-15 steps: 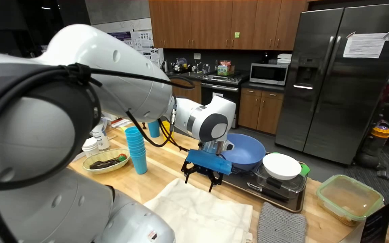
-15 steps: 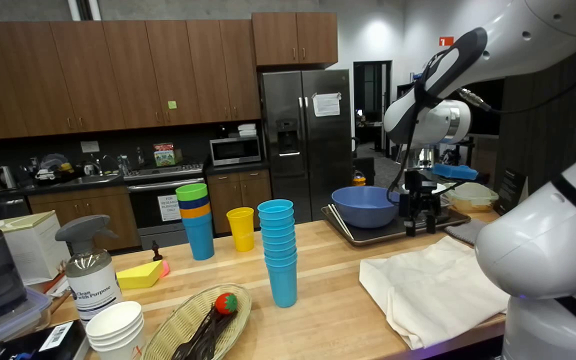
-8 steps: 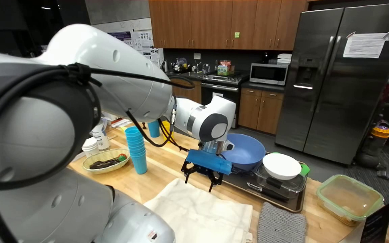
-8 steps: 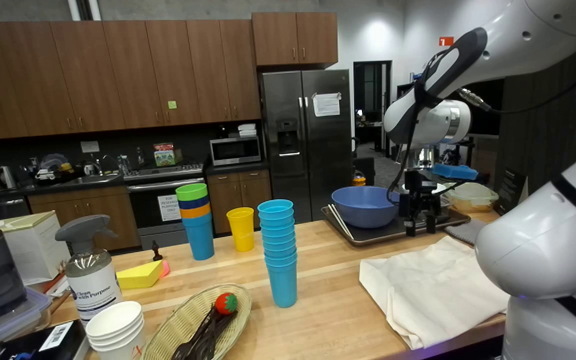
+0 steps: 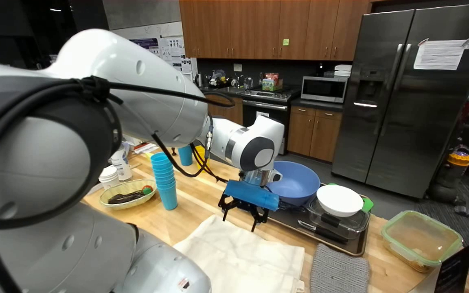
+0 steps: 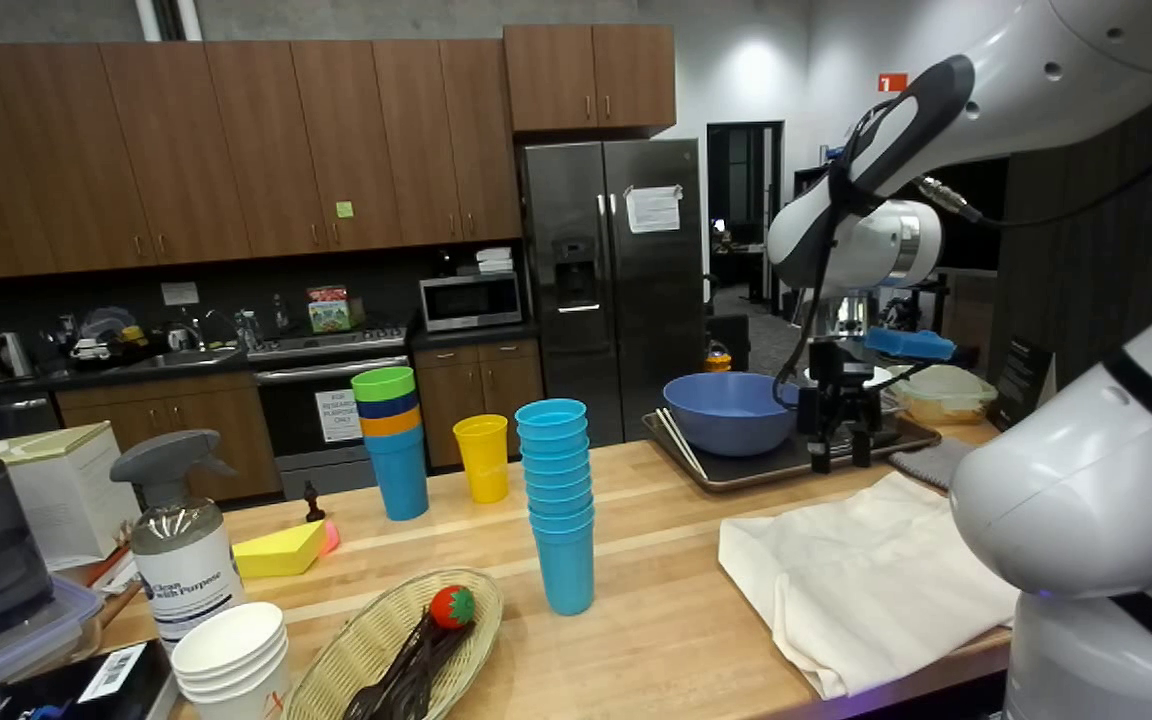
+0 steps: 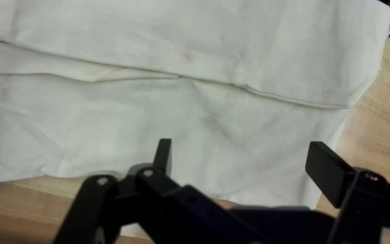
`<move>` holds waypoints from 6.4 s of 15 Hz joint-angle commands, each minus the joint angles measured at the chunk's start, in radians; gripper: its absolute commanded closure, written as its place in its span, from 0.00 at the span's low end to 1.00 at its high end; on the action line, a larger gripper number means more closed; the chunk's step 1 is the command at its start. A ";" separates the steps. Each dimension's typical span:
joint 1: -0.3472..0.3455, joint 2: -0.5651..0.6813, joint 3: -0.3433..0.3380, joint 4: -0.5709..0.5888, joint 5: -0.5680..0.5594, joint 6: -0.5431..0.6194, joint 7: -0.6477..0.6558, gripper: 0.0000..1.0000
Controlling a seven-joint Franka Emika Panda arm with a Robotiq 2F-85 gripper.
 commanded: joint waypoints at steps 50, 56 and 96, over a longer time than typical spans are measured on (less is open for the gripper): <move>0.054 -0.029 0.085 -0.050 -0.053 -0.052 0.167 0.00; 0.060 -0.037 0.083 -0.055 -0.044 -0.051 0.157 0.00; -0.025 0.059 0.121 -0.057 -0.377 0.522 0.238 0.00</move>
